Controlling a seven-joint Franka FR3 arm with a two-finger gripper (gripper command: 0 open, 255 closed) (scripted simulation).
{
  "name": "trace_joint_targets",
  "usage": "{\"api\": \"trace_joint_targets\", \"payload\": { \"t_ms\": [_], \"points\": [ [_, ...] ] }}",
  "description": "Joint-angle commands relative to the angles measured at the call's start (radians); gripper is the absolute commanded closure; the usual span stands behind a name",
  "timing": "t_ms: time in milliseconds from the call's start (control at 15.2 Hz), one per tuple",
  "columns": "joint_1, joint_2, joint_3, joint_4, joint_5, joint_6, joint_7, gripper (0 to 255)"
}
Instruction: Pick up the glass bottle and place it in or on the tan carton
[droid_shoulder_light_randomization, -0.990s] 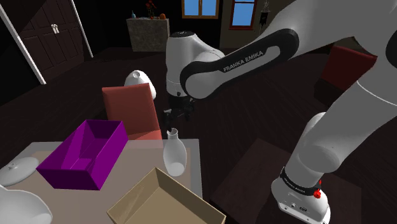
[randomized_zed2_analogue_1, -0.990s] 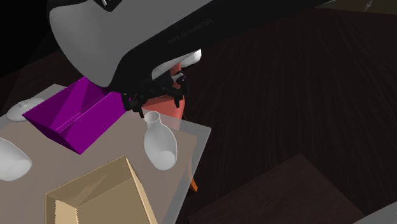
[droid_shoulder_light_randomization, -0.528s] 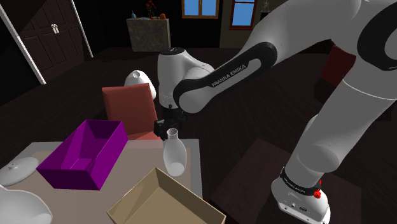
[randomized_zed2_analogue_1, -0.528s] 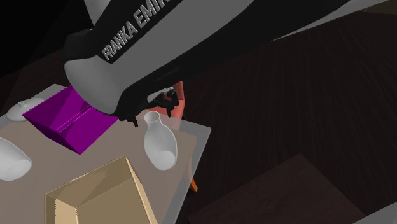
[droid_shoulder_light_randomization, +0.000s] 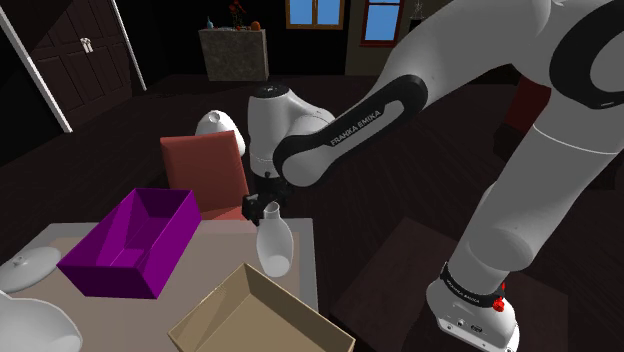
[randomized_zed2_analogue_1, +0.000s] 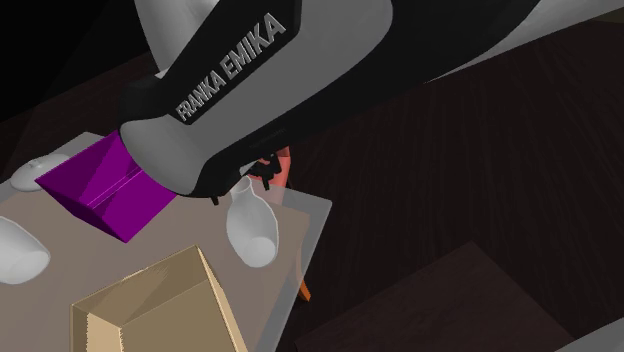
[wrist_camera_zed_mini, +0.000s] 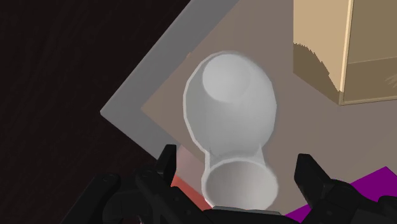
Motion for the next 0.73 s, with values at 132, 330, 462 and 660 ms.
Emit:
{"api": "trace_joint_targets", "payload": {
  "t_ms": [132,330,462,660],
  "points": [
    [0.0,0.001,0.0,0.0,0.0,0.001,0.0,255],
    [0.0,0.001,0.0,0.0,0.0,0.001,0.0,255],
    [0.0,0.001,0.0,0.0,0.0,0.001,0.0,255],
    [0.0,0.001,0.0,0.0,0.0,0.001,0.0,255]
  ]
}}
